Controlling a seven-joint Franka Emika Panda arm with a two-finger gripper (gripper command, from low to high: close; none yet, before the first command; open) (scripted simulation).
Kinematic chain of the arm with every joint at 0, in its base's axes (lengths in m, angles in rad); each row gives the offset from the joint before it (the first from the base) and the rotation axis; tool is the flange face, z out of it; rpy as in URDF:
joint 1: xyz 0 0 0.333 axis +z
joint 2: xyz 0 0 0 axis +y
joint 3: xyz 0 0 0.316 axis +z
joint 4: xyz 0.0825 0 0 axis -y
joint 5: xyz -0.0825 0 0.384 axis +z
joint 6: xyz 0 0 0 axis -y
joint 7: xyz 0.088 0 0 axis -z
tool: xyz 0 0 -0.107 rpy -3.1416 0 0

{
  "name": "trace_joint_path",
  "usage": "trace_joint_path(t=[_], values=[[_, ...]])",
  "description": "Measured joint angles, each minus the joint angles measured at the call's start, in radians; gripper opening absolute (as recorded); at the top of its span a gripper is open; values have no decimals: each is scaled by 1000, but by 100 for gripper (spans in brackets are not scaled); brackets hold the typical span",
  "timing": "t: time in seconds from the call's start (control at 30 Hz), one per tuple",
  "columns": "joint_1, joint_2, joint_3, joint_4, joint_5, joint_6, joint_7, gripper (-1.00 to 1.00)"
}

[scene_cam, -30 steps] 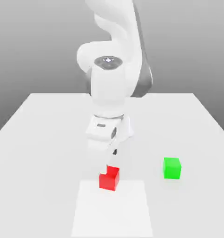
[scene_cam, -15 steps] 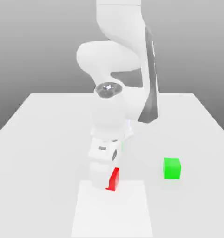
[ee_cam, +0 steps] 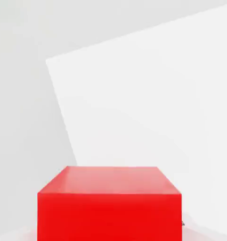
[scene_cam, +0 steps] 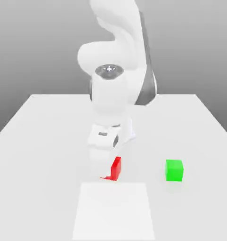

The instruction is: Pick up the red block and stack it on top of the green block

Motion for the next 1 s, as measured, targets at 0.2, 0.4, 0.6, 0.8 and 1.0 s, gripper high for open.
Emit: trace_joint_path(t=[0.2,0.4,0.6,0.8,1.0], values=[[107,-63,108,1,58,-64,145,-100],[232,-114,232,6,129,-118,306,-100],[351,-159,359,9,194,-167,471,-100],[340,17,395,16,151,0,533,-100],[324,117,388,20,86,96,579,100]])
